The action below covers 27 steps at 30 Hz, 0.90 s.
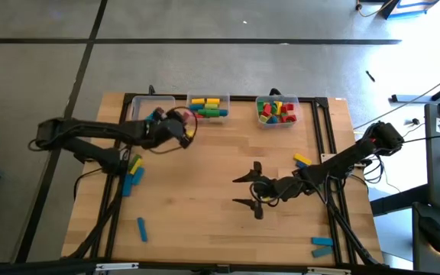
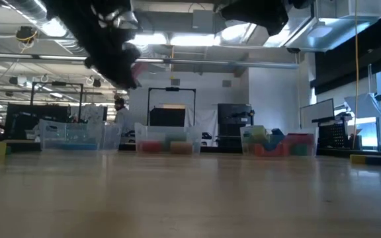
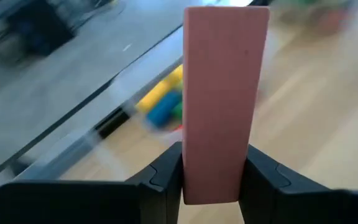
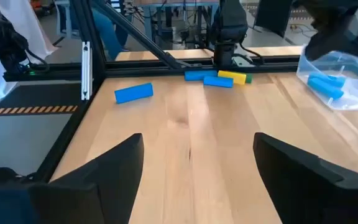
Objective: Sort blocks by size
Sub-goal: Put the pink rectangular block into the left transparent bin
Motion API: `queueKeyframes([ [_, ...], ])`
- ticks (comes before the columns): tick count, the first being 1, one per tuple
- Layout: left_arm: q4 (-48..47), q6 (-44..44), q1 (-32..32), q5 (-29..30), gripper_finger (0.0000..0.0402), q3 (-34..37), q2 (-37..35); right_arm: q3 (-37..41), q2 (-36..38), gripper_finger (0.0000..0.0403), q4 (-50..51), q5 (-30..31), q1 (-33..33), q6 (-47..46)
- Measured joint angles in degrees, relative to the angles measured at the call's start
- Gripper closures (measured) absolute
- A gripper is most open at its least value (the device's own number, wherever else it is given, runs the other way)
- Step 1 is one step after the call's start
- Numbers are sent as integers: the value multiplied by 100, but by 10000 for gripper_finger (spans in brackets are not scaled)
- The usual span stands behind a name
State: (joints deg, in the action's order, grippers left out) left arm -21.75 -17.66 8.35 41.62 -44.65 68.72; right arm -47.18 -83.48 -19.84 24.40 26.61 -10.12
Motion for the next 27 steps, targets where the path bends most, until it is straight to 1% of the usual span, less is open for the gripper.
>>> queueKeyframes([
  [4, -363, -60, 681, -1, 285, 65, 8, 0, 0, 107, 106, 1, 0, -51],
  [7, -306, -60, 1198, -24, 286, 230, 14, 0, 0, 107, 135, 0, 0, -119],
  [11, -111, -45, 1851, -422, 293, 422, 36, 0, 0, 107, 211, 1, 0, -195],
  [13, 80, -41, 2123, -694, 292, 481, 61, 0, 0, 107, 209, 0, 0, -199],
  [15, 79, -41, 2369, -897, 288, 508, 73, 0, 0, 107, 202, 0, 0, -206],
  [21, 100, 7, 2855, -1139, 290, 508, 254, 0, 0, 107, 197, 14, 0, -209],
  [27, -24, -47, 3087, -1454, 284, 508, 517, 0, 0, 107, 202, 46, 0, -209],
])
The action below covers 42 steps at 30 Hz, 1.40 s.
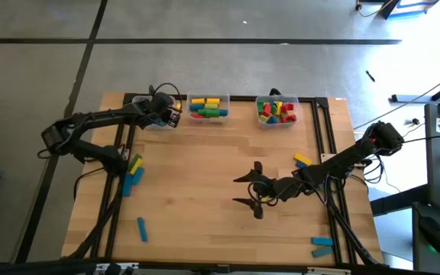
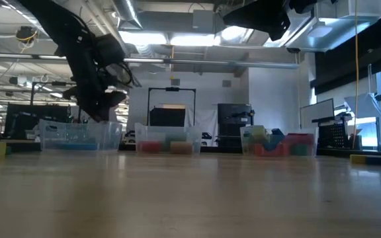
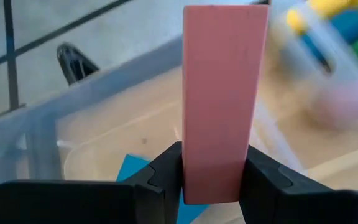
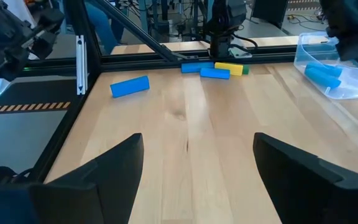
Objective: Sort blocks by size
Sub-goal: Put the pink rectangular block into the left transparent bin, then put the yellow rectangular block into the left transparent bin
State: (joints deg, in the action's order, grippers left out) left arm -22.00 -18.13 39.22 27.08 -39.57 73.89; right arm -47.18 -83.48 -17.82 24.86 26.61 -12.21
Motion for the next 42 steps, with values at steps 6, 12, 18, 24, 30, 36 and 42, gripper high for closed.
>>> queueKeyframes([
  [6, -149, 93, -7, -14, 264, 0, 125, 0, 0, 107, 2, -1, 0, 1],
  [12, -171, 181, -7, -14, 232, 0, 125, 0, 0, 107, 7, -2, 0, 2],
  [18, -229, 345, -63, -12, 225, 0, -41, 0, 0, 107, 53, -5, 4, -9],
  [24, -332, 400, -389, -8, 232, -2, -661, 0, -2, 107, 178, -136, 1, -173],
  [30, -249, 276, -1210, -7, 235, -2, -1503, 0, -2, 107, 179, -138, 0, -173],
  [36, -163, 203, -2131, -7, 236, -2, -2003, 0, -2, 107, 186, -138, 0, -190],
  [42, 132, 204, -2975, -7, 236, -2, -2023, 0, -2, 107, 208, -137, 0, -190],
])
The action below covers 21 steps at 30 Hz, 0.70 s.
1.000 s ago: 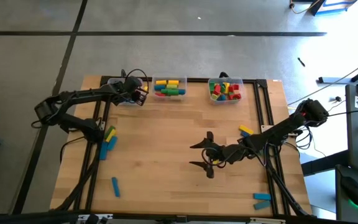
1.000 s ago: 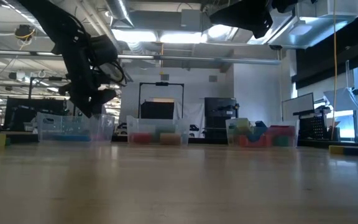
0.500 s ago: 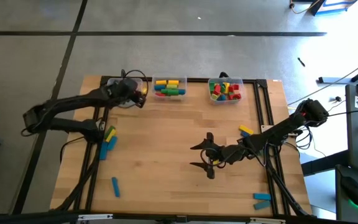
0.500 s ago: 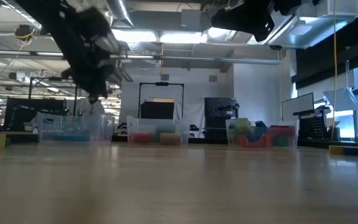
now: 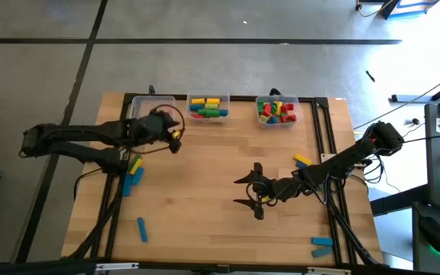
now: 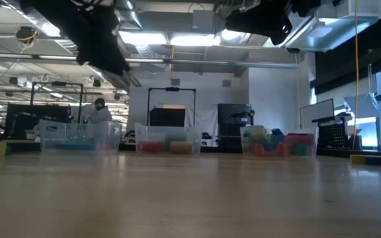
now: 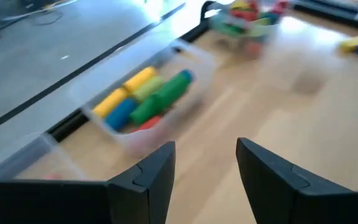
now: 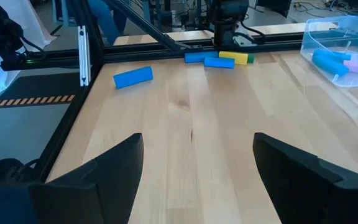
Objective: Sort blocks by size
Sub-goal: Put the yellow rectangular block into the left transparent bin
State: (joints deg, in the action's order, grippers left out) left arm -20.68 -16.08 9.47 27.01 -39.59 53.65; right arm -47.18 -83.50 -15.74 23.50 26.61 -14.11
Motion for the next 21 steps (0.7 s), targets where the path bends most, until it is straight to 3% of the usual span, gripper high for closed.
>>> queueKeyframes([
  [10, 754, 167, -1133, -1, 236, -4, 109, 0, 0, 107, 44, 35, 0, -50],
  [21, 1157, 198, -1760, 6, 236, -4, 602, -2, 0, 107, 102, 45, 0, -61],
])
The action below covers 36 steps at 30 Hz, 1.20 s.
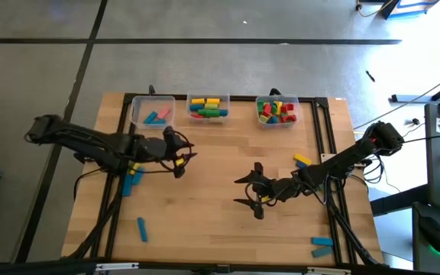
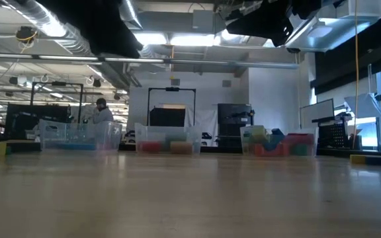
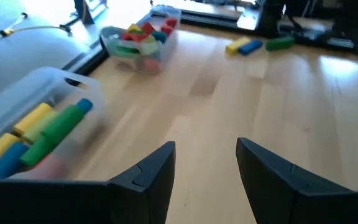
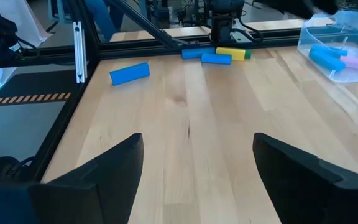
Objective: Sort blocks by size
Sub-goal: Put the yellow rectangular block into the left transparent bin
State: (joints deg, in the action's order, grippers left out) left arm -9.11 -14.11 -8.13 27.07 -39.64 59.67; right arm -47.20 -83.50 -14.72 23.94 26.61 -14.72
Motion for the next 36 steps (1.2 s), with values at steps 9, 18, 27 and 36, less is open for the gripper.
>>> queueKeyframes([
  [9, 604, 127, -429, 0, 236, 2, 743, 0, 0, 107, 61, 2, 0, 2],
  [18, 1332, 285, -842, -2, 236, 2, 1285, 0, 0, 107, 141, 2, 0, 0],
  [27, 1813, 561, -1203, -8, 236, 5, 1742, -2, 258, 107, 1074, 331, 0, -354],
  [36, 1923, 540, -1223, -7, 236, 4, 1977, -2, 615, 107, 2312, 699, 0, -1034],
])
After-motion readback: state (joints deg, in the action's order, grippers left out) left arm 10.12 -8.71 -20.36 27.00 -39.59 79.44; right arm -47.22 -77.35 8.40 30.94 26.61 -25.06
